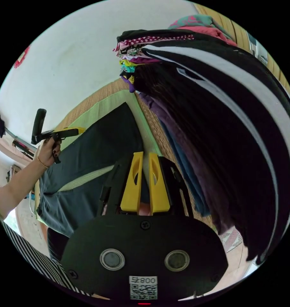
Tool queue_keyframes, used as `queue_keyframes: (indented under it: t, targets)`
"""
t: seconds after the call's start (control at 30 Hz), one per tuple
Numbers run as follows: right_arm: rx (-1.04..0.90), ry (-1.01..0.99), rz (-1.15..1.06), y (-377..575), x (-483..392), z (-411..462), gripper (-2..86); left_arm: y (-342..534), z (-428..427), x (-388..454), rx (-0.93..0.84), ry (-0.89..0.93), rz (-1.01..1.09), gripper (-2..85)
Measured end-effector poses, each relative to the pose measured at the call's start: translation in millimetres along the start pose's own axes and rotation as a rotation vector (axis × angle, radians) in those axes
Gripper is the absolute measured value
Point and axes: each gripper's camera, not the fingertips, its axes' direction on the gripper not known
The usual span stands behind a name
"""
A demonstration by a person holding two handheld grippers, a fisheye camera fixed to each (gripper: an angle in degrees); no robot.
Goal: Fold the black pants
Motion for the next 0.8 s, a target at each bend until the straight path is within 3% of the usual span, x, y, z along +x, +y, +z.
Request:
queue_keyframes:
  t: [0.13,0.33,0.6,0.8]
  targets:
    - [-0.091,0.056,-0.037,43,-2,-19,6.9,25,37,42,-0.107,0.137,0.115,7.2]
    - [-0.230,0.130,-0.022,98,-3,-22,8.0,40,76,69,-0.204,0.085,0.153,7.1]
    - [-0.213,0.273,-0.093,98,-40,-22,7.4,55,87,89,-0.229,-0.056,0.188,2.7]
    - [-0.204,0.249,-0.063,98,-42,-28,6.8,74,86,95,-0.216,-0.065,0.173,2.0]
